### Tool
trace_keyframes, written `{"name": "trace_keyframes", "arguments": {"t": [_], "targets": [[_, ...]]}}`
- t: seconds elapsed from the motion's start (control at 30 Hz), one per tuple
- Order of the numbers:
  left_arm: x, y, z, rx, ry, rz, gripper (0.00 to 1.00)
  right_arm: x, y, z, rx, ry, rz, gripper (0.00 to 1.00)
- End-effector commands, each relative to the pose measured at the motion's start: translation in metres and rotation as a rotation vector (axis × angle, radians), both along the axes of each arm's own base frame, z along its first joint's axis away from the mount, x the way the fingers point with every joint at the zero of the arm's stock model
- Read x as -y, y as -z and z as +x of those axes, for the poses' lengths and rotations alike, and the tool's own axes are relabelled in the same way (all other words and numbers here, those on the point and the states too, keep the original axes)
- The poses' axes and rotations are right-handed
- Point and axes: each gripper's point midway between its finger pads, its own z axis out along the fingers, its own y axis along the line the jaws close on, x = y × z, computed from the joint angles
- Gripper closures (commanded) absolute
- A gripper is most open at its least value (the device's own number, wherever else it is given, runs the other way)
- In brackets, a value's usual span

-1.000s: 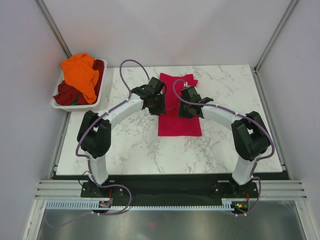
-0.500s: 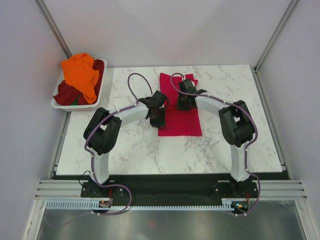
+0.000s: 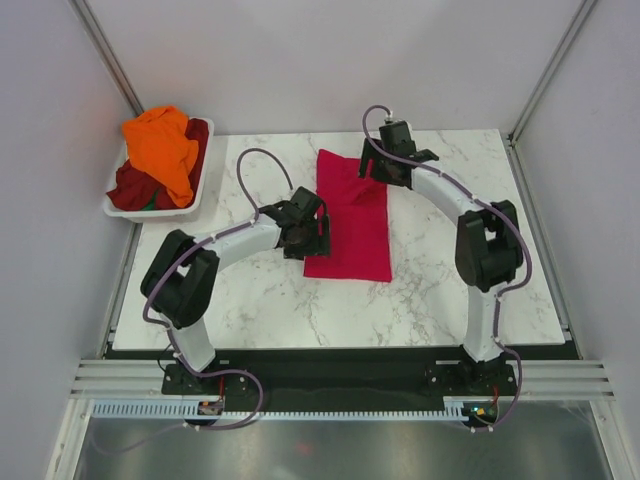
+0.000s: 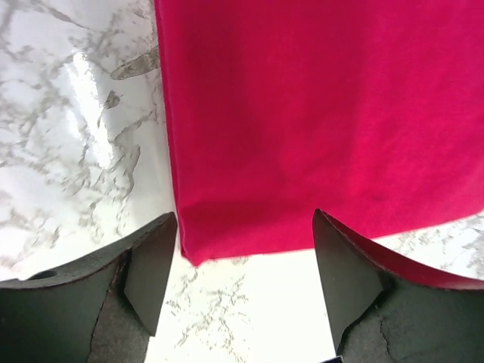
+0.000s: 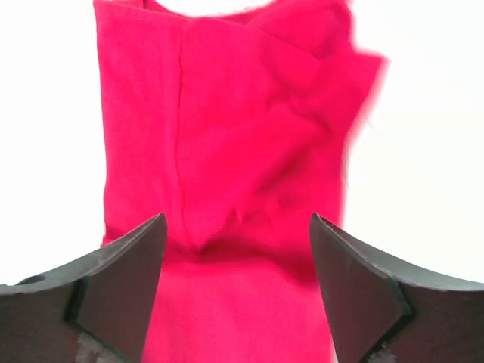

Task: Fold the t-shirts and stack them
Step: Fold the tshirt

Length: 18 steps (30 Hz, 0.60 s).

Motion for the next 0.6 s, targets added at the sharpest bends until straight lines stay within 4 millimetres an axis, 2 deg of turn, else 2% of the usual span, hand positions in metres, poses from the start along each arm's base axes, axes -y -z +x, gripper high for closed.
{"name": "trace_keyframes", "arguments": {"t": [0.0,0.03,0.07,0.1,0.13,0.17,0.2,0.23,0.3,0.33,0.4,0.47,0.57], "targets": [[-0.005,-0.036,0.006,0.108,-0.01,-0.015,0.2,0.025,-0.061,-0.041,0.084,0.069,-0.011,0.15],[-0.005,-0.042,0.005,0.119,-0.008,-0.028,0.2,0.03,-0.054,-0.054,0.066,0.082,-0.004,0.14],[-0.007,-0.041,0.002,0.111,-0.008,-0.029,0.2,0.039,-0.018,-0.083,-0.013,0.087,-0.016,0.14],[-0.007,-0.041,-0.001,0.11,-0.006,-0.034,0.2,0.042,-0.025,-0.099,-0.007,0.099,0.021,0.14],[-0.008,-0.042,-0.004,0.107,-0.006,-0.035,0.2,0.045,0.012,-0.132,-0.102,0.077,0.026,0.14],[-0.012,-0.035,-0.008,0.09,-0.01,-0.025,0.21,0.046,0.022,-0.147,-0.132,0.074,0.043,0.14],[-0.013,-0.032,-0.01,0.084,-0.013,-0.023,0.22,0.043,0.022,-0.16,-0.13,0.055,0.076,0.14],[-0.014,-0.029,-0.013,0.075,-0.012,-0.02,0.22,0.047,0.049,-0.188,-0.206,0.042,0.08,0.14],[-0.019,-0.017,-0.02,0.044,-0.02,-0.006,0.23,0.043,0.055,-0.209,-0.241,0.021,0.13,0.15],[-0.019,-0.014,-0.021,0.039,-0.023,-0.007,0.24,0.043,0.068,-0.227,-0.289,0.009,0.146,0.15],[-0.022,-0.003,-0.028,0.014,-0.028,0.0,0.25,0.041,0.067,-0.238,-0.283,-0.003,0.179,0.17],[-0.021,0.005,-0.031,0.002,-0.03,-0.01,0.26,0.041,0.075,-0.252,-0.311,-0.006,0.192,0.18],[-0.017,0.012,-0.036,-0.02,-0.026,-0.044,0.27,0.04,0.082,-0.259,-0.321,-0.014,0.203,0.23]]}}
